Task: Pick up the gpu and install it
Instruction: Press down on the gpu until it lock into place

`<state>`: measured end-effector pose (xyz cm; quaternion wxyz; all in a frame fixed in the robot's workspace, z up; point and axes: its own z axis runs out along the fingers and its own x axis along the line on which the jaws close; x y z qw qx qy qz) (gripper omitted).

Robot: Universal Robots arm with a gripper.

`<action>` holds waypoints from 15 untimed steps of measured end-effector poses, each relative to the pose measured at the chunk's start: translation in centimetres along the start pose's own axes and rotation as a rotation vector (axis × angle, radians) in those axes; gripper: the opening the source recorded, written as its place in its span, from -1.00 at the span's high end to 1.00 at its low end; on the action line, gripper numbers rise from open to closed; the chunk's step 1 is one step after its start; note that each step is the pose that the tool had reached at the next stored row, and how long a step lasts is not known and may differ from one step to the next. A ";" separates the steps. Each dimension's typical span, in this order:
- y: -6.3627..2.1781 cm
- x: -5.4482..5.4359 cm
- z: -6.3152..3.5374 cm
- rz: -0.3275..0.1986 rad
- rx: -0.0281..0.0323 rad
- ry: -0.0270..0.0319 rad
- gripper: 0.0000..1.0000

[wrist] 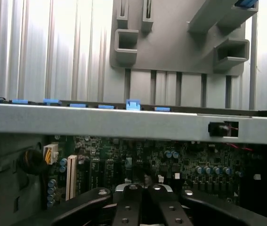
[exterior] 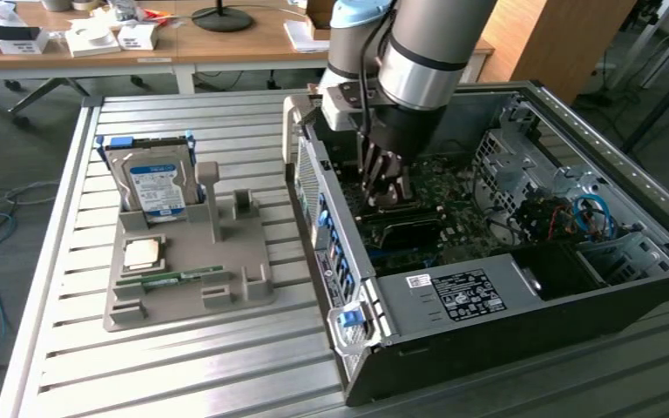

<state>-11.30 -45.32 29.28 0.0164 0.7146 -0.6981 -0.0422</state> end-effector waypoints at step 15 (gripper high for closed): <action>-4.09 0.1 -0.34 0.000 0.0000 -0.0007 0.79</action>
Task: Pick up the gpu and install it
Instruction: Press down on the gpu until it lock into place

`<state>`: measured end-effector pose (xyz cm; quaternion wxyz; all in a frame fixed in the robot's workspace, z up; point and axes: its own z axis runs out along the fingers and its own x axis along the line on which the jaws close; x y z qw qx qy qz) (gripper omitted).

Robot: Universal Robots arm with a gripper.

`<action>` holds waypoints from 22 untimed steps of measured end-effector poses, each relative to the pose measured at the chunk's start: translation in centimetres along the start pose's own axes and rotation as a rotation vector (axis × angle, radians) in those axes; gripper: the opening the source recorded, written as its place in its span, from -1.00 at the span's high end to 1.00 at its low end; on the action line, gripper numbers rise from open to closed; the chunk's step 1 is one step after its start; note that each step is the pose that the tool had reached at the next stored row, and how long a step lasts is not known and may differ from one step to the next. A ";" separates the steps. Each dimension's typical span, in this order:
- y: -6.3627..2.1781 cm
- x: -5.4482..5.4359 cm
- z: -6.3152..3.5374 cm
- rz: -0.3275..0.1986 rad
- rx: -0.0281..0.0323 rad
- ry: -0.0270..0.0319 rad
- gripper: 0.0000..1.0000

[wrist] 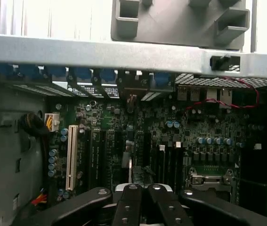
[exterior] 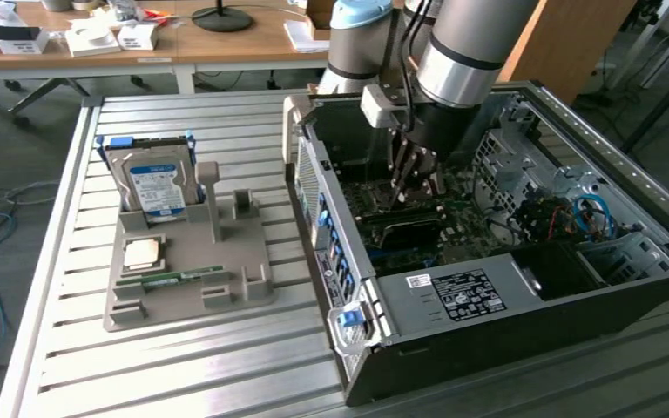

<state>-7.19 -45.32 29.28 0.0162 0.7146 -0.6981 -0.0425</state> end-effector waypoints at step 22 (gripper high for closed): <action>-0.42 0.0 -0.02 -0.002 0.0303 0.0005 0.79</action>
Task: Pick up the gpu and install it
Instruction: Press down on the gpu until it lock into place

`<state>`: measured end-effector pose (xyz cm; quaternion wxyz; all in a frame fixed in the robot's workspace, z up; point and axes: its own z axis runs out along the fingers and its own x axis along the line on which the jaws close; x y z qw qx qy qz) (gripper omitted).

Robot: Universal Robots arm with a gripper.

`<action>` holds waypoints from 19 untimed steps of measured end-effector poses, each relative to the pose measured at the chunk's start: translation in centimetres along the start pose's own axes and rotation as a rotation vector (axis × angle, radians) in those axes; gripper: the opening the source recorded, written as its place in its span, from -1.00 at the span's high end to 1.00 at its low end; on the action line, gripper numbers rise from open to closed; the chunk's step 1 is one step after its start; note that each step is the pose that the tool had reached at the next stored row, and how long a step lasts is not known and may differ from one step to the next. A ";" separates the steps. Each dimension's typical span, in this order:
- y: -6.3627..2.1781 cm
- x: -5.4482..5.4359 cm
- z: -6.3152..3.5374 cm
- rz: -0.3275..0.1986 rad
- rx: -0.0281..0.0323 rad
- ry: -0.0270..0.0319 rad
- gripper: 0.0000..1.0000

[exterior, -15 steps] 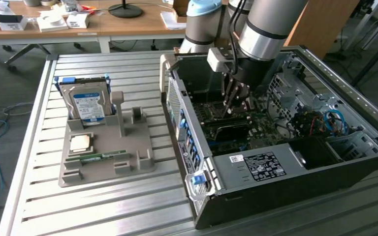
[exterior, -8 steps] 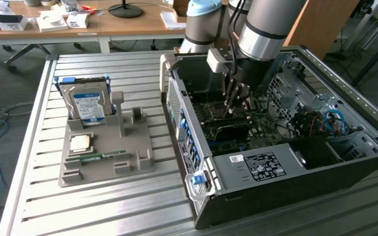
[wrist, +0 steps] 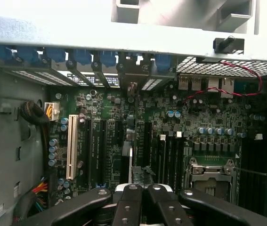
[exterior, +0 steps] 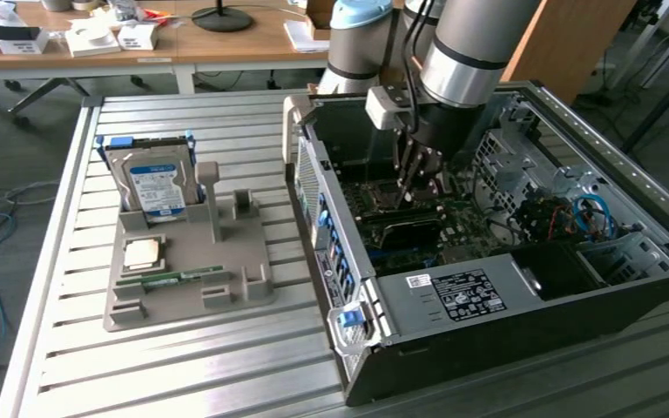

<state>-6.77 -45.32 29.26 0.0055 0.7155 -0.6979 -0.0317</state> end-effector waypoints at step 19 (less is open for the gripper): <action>0.54 0.0 0.66 0.000 0.0024 0.0002 0.79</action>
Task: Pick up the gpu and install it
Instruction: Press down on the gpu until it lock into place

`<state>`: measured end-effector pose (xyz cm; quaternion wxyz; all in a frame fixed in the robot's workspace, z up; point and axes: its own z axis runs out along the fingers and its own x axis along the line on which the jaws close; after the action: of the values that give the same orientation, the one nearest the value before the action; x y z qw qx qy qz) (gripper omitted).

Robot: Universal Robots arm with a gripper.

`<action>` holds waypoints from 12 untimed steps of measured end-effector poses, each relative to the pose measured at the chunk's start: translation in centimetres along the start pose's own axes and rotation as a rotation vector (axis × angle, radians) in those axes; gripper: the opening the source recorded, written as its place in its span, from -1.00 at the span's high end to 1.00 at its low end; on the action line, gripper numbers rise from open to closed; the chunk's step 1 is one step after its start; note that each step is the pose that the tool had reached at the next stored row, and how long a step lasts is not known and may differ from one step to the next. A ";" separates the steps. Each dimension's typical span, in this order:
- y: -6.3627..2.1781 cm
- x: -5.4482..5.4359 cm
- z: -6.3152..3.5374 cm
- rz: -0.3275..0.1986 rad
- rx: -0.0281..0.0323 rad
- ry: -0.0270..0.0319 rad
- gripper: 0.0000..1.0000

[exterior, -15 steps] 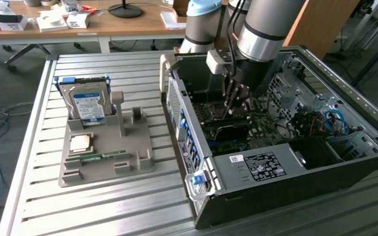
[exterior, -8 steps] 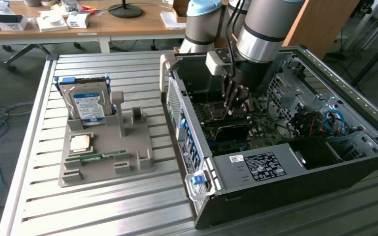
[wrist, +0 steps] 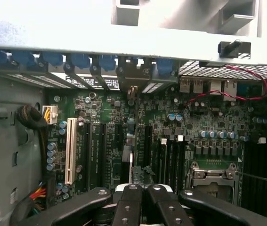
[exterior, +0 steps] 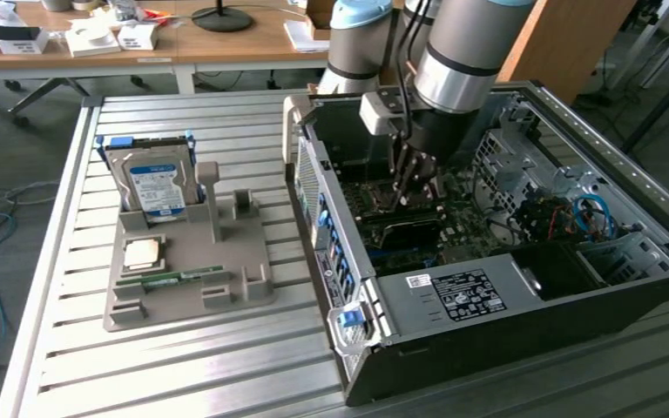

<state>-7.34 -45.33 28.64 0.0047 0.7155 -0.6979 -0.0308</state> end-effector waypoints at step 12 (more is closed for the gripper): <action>0.18 0.0 0.71 0.000 0.0021 0.0002 0.79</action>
<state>-7.56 -45.33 27.94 0.0040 0.7156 -0.6979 -0.0300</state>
